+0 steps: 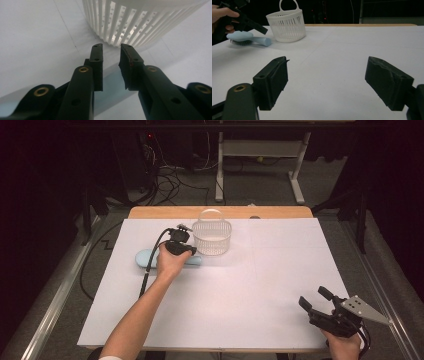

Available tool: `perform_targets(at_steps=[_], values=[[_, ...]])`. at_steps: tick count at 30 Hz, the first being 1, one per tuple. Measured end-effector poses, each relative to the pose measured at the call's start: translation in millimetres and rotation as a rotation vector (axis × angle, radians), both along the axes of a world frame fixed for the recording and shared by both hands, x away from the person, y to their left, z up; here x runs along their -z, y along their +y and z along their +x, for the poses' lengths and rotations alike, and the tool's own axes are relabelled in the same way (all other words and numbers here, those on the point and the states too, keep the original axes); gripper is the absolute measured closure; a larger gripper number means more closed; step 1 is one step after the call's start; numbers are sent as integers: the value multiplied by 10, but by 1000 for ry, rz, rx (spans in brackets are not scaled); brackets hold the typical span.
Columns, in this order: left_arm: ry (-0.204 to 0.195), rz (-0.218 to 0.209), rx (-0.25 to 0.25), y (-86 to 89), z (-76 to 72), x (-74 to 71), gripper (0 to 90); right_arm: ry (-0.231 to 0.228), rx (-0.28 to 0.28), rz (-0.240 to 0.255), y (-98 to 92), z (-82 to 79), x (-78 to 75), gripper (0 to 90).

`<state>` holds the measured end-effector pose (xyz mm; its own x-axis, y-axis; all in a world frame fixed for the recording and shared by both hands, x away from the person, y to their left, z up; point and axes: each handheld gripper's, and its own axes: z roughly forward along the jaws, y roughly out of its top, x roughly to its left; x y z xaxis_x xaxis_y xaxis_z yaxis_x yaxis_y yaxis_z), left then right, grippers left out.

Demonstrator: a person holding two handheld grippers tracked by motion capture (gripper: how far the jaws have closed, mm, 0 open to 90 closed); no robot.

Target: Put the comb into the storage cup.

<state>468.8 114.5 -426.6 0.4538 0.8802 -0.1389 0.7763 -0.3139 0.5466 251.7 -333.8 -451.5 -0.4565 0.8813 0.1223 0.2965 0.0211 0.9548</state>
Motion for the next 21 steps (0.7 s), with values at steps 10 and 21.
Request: perform_targets(at_steps=[10,21], values=[[35,-15,-6,-2,39,61,815,1,-1,-1,1,3,2,194],[54,-5,-2,11,35,78,839,5,-6,-9,9,13,5,195]])
